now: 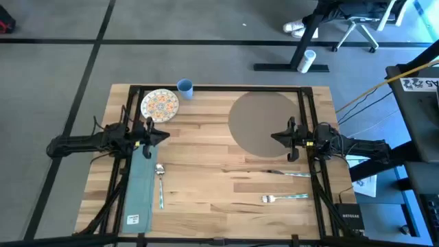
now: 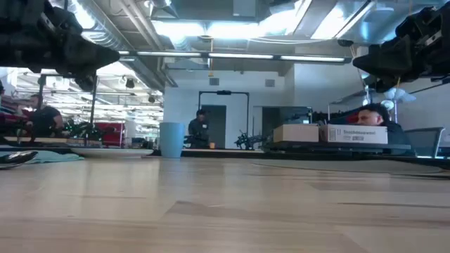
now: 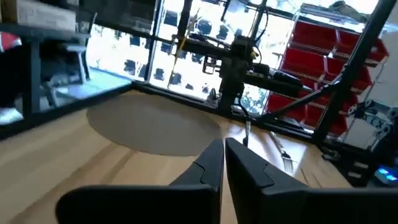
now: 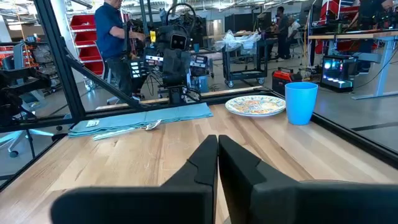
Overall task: Set table place
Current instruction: Put the blue spoon on the brown mat
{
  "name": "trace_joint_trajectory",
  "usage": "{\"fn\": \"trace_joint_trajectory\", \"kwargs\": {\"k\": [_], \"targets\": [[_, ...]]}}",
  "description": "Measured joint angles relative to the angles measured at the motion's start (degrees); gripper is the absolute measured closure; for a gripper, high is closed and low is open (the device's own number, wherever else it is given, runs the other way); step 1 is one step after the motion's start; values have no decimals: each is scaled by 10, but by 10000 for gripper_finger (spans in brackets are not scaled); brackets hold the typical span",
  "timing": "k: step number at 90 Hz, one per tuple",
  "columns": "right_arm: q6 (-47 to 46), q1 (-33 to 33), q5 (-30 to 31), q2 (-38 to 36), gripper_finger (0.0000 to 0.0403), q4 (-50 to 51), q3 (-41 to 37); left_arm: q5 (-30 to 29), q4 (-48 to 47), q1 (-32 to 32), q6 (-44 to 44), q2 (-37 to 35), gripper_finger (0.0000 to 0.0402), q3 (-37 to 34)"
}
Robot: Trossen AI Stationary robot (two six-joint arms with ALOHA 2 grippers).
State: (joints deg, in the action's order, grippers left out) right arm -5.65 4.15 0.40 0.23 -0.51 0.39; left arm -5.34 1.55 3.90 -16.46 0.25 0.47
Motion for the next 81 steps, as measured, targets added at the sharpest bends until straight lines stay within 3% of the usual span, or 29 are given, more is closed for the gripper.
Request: {"fn": "trace_joint_trajectory", "kwargs": {"k": [29, 44, 63, 81], "targets": [[0, 0, 0, 0, 403, 0, 0, -7, 27, 12, -11, 0, 402, 3], [0, 0, 0, 0, 403, 0, 0, 16, -74, -1, -36, 21, 402, 85], [0, 0, 0, 0, 403, 0, 0, -32, -226, -20, -130, 158, 402, 224], [0, 0, 0, 0, 403, 0, 0, 43, -286, -55, -231, 344, 402, 312]]}}
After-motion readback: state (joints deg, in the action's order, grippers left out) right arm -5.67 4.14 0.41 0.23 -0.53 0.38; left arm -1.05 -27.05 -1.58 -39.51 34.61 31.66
